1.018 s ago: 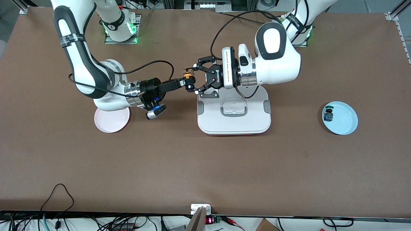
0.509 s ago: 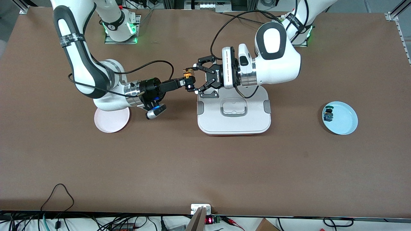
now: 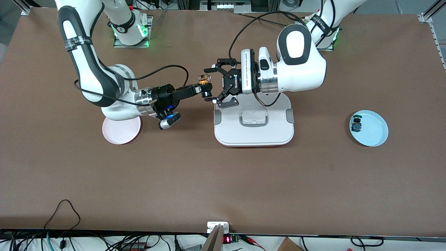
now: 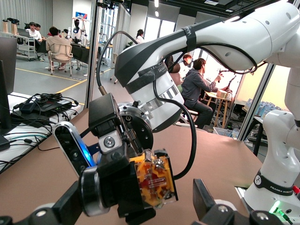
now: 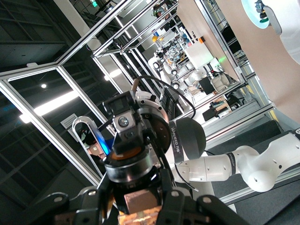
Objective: Transfer orange switch to right arm and place
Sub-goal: 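Open the left gripper and pull the right gripper away with switch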
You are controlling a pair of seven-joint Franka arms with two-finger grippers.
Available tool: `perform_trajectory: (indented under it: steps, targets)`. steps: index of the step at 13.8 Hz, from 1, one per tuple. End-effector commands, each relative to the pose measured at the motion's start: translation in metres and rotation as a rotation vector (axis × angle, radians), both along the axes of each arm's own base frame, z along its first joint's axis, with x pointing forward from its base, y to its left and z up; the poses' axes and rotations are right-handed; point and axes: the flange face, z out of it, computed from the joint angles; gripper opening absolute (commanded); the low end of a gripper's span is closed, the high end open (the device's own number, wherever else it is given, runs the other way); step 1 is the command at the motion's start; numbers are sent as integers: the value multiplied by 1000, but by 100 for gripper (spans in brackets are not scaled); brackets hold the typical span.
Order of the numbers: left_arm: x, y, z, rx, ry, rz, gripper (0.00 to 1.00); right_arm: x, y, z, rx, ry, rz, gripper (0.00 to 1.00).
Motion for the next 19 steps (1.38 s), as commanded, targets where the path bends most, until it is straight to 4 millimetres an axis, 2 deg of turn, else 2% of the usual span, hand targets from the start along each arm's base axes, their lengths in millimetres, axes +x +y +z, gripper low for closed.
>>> perform_trajectory:
  steps: [1,5,8,11,16,19]
  targets:
    - [9,15,6,-56,-9,-26,100,-2,-5,7,10,12,-5,0]
    - [19,42,13,-119,9,-109,100,6,-21,6,0,7,-26,0]
    - [20,52,11,-119,9,-166,100,10,-37,5,-29,-16,-26,0]
    - [26,70,13,-78,-9,-225,100,16,-77,1,-108,-61,21,0]
    - [26,89,21,20,77,-330,100,9,-159,-27,-369,-164,201,0]
    - [21,96,29,149,176,-406,100,-3,-183,-46,-534,-314,363,0]
